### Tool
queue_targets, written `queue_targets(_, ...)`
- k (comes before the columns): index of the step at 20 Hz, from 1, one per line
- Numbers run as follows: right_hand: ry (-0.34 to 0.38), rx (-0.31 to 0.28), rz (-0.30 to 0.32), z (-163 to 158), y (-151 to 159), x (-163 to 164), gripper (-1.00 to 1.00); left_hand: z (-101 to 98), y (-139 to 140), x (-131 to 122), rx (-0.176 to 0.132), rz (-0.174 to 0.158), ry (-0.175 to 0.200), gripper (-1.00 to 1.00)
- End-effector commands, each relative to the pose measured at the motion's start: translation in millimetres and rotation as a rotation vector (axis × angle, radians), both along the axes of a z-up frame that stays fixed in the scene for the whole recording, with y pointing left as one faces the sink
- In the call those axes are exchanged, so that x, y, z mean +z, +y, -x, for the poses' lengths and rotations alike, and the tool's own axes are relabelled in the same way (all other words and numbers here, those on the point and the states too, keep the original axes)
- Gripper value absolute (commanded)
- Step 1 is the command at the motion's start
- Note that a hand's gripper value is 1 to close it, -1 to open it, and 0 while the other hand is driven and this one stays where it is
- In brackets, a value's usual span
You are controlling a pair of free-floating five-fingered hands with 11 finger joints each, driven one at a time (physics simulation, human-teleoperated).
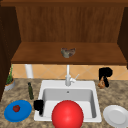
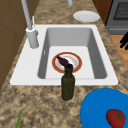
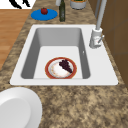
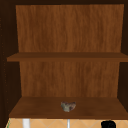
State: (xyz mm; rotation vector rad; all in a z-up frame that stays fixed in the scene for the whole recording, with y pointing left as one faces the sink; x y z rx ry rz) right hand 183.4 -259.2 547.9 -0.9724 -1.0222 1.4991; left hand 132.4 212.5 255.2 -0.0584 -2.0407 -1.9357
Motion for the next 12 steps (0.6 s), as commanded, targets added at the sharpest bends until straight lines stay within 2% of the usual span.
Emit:
queue_targets(1, -0.011, -0.006, 0.0, 17, -28, -31, 1.0, 0.0, 0, 0, 0.0, 0.0, 0.0, 0.0)
queue_targets(5, -0.008, -0.011, 0.0, 21, -54, -65, 1.0, 0.0, 0, 0, 0.0, 0.0, 0.0, 0.0)
queue_targets(12, -0.031, -0.071, 0.011, 24, -90, -125, 1.0, 0.0, 0, 0, 0.0, 0.0, 0.0, 0.0)
